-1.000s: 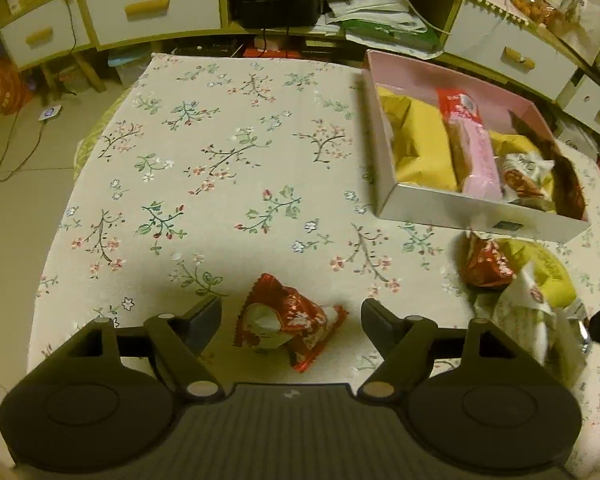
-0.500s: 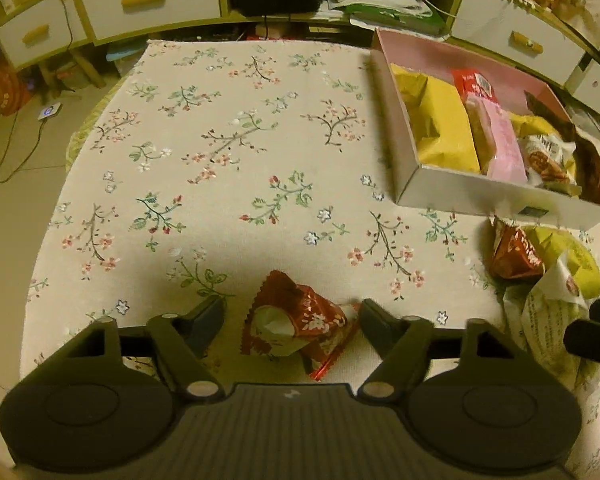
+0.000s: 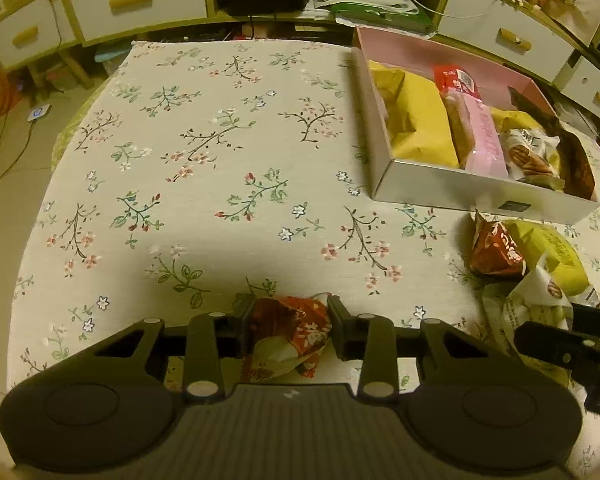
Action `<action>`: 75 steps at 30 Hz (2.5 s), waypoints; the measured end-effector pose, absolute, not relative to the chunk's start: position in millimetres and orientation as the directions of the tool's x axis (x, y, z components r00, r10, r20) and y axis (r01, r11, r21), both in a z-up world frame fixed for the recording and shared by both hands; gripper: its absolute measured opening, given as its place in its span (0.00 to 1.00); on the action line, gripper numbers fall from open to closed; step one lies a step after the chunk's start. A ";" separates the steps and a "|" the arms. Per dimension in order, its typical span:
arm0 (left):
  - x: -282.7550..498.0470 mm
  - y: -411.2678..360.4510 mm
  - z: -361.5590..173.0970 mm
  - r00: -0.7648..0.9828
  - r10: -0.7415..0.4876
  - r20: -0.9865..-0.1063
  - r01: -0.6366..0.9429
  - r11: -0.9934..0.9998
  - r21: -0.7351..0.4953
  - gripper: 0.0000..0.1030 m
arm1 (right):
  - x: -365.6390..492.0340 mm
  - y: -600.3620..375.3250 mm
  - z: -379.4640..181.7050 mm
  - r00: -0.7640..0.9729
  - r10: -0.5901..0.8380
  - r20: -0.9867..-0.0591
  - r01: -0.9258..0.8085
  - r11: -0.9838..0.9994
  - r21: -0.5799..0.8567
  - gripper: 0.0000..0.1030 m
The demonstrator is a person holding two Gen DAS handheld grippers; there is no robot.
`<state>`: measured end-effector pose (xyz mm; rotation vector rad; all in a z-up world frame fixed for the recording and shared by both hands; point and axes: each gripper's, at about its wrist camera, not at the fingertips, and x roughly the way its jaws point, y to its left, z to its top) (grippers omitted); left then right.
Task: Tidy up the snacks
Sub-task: 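Carry the red-white candy toward the box with the left gripper, then release the red-white candy into the box with the left gripper while the right gripper drops a white packet in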
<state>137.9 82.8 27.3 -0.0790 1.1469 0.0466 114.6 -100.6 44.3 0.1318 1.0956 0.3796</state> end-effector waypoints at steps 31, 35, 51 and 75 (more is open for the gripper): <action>135.2 73.5 71.4 0.526 -0.109 -0.843 -0.069 0.983 -0.170 0.40 | 111.5 -102.7 87.1 0.474 0.373 -0.798 -0.289 0.922 0.259 0.24; 140.6 72.3 82.0 0.559 -0.123 -0.820 -0.074 0.978 -0.197 0.40 | 120.8 -116.0 98.7 0.497 0.392 -0.774 -0.263 0.918 0.296 0.24; 195.2 27.8 86.7 0.629 -0.184 -0.755 0.010 0.973 -0.229 0.40 | 176.9 -172.4 100.9 0.637 0.341 -0.691 -0.086 0.923 0.376 0.24; 231.2 34.4 82.0 0.666 -0.211 -0.715 -0.036 0.949 -0.313 0.54 | 218.7 -176.8 80.5 0.651 0.399 -0.646 -0.001 0.852 0.524 0.28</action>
